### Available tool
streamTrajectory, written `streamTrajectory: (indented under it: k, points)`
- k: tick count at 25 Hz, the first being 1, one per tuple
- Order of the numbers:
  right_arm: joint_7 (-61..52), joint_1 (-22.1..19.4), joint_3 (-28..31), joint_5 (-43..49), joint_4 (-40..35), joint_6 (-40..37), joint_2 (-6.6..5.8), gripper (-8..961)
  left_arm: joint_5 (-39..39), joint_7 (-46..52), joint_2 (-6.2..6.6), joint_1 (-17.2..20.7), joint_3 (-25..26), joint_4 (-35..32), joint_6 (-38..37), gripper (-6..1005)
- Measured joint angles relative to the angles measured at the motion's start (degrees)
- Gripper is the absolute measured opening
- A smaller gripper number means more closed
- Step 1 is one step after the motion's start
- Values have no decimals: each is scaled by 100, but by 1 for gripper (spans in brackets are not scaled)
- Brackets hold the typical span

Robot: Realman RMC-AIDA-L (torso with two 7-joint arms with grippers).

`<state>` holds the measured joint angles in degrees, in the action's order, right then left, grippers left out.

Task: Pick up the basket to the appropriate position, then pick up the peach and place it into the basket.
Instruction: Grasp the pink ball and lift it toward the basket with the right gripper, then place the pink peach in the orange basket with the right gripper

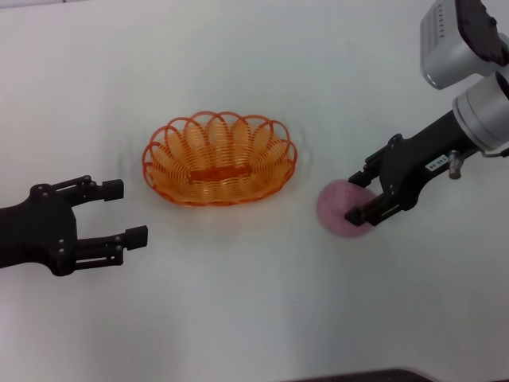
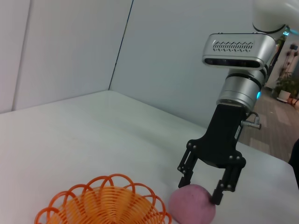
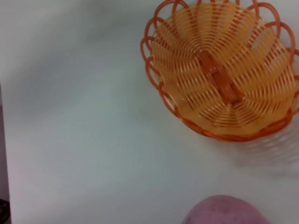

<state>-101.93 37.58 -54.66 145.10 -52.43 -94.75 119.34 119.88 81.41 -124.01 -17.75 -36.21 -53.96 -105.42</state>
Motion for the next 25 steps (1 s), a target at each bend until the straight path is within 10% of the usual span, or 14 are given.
streamTrajectory:
  k: [16,25]
  points:
    - [-24,29,39,-38,-101,-58,-4,244,29,-3,7,0,-4,-1,-54,849]
    - [295,-167,728,-1661,-816,-829,-65,126,120,19,9,23,-46,-1,-55,848]
